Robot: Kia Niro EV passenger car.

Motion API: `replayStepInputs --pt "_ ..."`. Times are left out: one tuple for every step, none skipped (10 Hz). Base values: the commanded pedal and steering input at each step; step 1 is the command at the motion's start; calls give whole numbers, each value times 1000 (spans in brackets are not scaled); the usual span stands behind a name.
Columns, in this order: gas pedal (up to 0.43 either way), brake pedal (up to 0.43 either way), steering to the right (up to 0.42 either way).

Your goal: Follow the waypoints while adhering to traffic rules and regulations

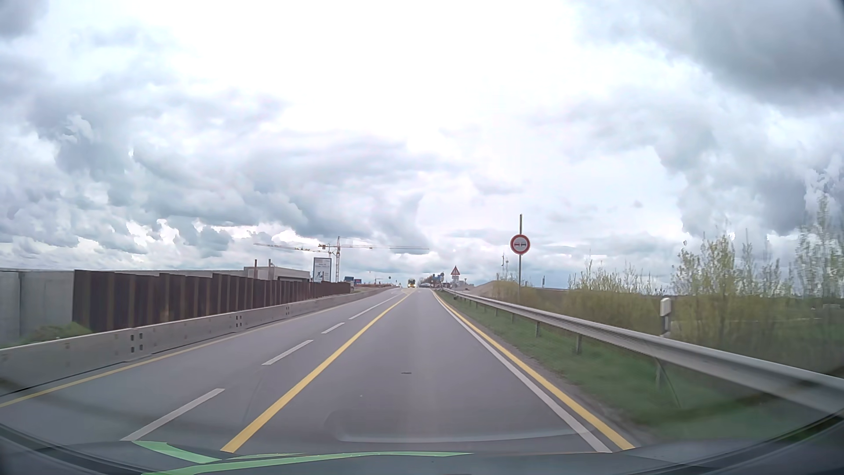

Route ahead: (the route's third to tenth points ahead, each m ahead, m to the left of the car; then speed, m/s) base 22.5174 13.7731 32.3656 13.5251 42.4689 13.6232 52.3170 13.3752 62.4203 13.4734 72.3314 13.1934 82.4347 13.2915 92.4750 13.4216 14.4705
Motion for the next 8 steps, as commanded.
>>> replayStepInputs --pt "130 0 2" --pt "130 0 2" --pt "130 0 2" --pt "118 0 2" --pt "118 0 2" --pt "118 0 2" --pt "118 0 2" --pt "118 0 2"
